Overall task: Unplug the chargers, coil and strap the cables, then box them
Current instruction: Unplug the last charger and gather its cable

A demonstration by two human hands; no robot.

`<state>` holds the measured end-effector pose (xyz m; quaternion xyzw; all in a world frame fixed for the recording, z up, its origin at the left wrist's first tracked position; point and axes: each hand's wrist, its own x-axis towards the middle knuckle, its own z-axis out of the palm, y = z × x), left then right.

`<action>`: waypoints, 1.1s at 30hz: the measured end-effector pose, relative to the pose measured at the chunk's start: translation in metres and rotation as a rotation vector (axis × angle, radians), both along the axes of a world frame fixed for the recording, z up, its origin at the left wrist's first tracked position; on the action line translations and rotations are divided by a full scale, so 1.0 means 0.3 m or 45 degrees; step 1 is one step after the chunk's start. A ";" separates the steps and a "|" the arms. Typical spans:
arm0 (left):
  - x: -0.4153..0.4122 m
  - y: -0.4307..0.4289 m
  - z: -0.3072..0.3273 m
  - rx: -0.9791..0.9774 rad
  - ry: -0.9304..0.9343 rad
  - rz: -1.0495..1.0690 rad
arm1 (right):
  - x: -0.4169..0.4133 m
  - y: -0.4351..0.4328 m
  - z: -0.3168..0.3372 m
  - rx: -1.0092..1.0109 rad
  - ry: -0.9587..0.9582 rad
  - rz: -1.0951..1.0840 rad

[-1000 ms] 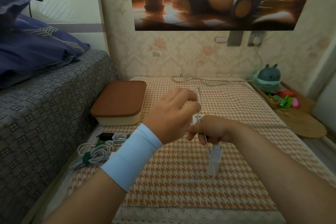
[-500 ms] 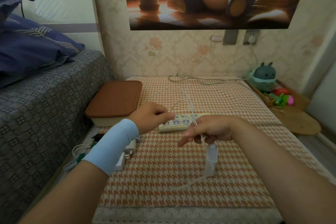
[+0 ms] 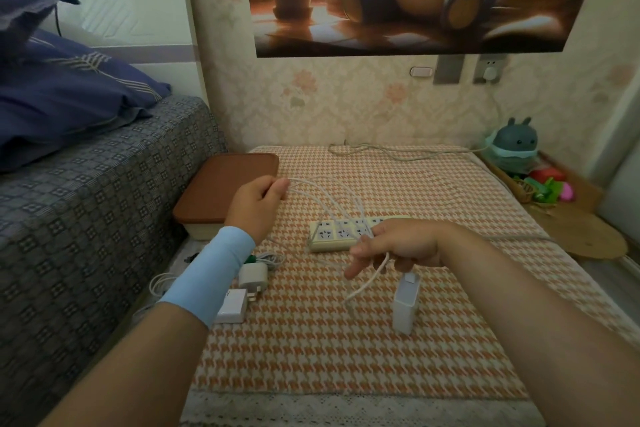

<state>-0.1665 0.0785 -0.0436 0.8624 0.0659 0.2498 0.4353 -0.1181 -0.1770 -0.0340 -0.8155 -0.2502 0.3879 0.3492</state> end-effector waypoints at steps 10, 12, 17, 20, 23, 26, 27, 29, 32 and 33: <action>-0.042 -0.166 0.006 1.182 0.431 -0.125 | 0.000 0.004 -0.035 -0.081 -0.115 -0.205; -0.048 -0.193 0.022 1.266 0.604 -0.044 | 0.001 -0.003 -0.034 -0.099 -0.077 -0.192; -0.081 -0.141 0.099 1.292 1.254 -0.053 | 0.011 -0.010 -0.043 -0.169 -0.043 -0.211; -0.095 -0.159 0.144 1.085 0.873 -0.059 | 0.013 -0.006 -0.051 -0.170 -0.056 -0.257; -0.112 -0.197 0.162 0.756 0.608 -0.055 | 0.012 -0.001 -0.042 -0.191 -0.122 -0.268; -0.113 -0.232 0.134 0.518 0.445 -0.316 | -0.003 0.010 -0.020 -0.211 -0.094 -0.150; -0.105 -0.238 0.116 0.526 0.401 -0.387 | -0.009 0.013 -0.015 -0.208 -0.074 -0.113; -0.096 -0.251 0.079 0.682 0.425 -0.499 | -0.014 0.013 -0.012 -0.167 -0.037 -0.087; -0.094 -0.250 0.062 0.697 0.661 -0.590 | -0.008 -0.006 -0.016 -0.072 -0.003 -0.103; -0.091 -0.244 0.069 0.669 0.710 -0.614 | -0.004 -0.013 -0.015 -0.039 0.020 -0.105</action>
